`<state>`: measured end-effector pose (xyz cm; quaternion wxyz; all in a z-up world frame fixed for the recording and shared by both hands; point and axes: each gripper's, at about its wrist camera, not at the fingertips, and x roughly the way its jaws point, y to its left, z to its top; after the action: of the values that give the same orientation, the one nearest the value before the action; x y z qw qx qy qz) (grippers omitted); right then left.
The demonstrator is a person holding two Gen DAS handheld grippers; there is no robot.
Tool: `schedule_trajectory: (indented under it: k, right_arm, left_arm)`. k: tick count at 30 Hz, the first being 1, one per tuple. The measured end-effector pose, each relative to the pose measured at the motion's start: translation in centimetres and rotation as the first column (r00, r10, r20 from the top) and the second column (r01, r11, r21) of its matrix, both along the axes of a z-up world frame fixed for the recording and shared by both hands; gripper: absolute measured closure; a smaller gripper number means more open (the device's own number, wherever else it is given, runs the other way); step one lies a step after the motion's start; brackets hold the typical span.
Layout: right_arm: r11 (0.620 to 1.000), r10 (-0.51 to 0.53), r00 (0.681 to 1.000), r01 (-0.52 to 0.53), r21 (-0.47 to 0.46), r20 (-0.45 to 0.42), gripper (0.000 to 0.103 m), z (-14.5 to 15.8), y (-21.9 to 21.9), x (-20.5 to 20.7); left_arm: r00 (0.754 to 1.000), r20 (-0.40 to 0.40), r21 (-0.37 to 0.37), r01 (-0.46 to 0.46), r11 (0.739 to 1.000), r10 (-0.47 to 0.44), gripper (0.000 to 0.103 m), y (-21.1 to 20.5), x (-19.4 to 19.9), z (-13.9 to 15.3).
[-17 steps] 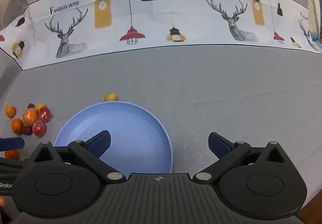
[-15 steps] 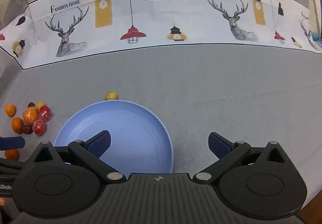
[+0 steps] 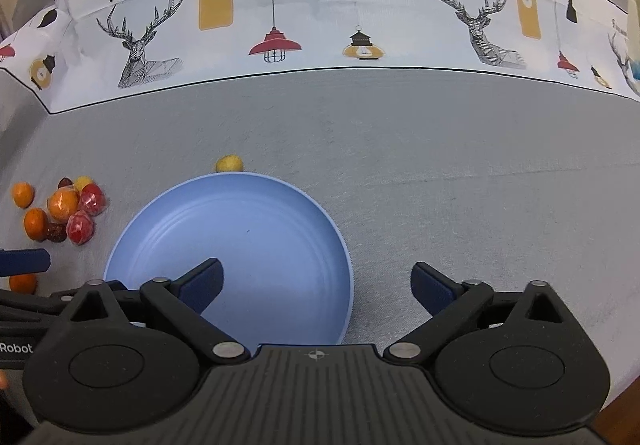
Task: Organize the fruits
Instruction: 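Move the left tool toward the fruit cluster while the right tool approaches the yellow fruit, then grasp a mandarin orange with the left gripper while the right gripper grasps the yellow fruit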
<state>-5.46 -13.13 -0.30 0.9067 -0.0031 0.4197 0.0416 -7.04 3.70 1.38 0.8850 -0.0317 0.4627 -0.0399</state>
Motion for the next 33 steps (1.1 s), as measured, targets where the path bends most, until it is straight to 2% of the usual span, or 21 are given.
schedule_trajectory:
  k: [4,8,21,22,24,26,27,28,30,33]
  right_arm:
    - [1.0,0.007,1.0,-0.007,-0.005,0.003,0.005,0.0,0.1,0.1]
    - [0.999,0.011,1.0,-0.012,0.043,0.013,0.005,0.1,0.1,0.2]
    - [1.0,0.007,0.999,-0.008,0.019,0.041,0.007,0.2,0.2,0.1]
    - [1.0,0.006,0.999,-0.007,0.015,0.04,0.008,0.3,0.3,0.1]
    - [1.0,0.005,1.0,-0.005,0.015,0.023,0.011,0.4,0.3,0.2]
    - [1.0,0.003,1.0,-0.003,0.019,0.023,0.014,0.4,0.3,0.2]
    - [1.0,0.002,1.0,-0.002,0.02,0.026,0.018,0.5,0.4,0.2]
    - [1.0,0.002,1.0,-0.003,0.027,0.025,0.021,0.6,0.4,0.3]
    - [0.999,0.0,1.0,-0.001,0.039,0.029,0.034,0.7,0.5,0.3]
    - [0.998,-0.006,0.999,0.004,0.06,0.035,0.038,1.0,0.9,0.4]
  left_arm:
    - [1.0,0.0,0.003,0.002,1.0,-0.002,0.002,1.2,-0.7,0.6]
    - [1.0,0.001,0.006,-0.005,1.0,0.005,0.002,1.6,-2.2,1.2]
    - [1.0,0.002,0.006,-0.002,1.0,0.002,0.002,1.1,-0.1,0.3]
    - [1.0,0.008,0.019,-0.011,1.0,0.011,0.004,1.1,-0.1,0.4]
    - [0.998,0.035,0.059,-0.049,0.997,0.047,0.019,1.5,0.0,0.6]
    - [0.993,0.046,0.098,-0.112,0.989,0.108,0.053,2.5,0.1,0.7]
    - [0.989,0.038,0.11,-0.145,0.983,0.141,0.057,3.1,0.2,0.7]
    - [0.983,0.025,0.119,-0.184,0.976,0.182,0.06,3.8,0.4,0.5]
    - [0.963,-0.005,0.105,-0.268,0.958,0.27,0.06,5.5,0.6,0.2]
    - [0.92,-0.029,0.088,-0.386,0.918,0.39,0.051,8.3,1.2,0.1]
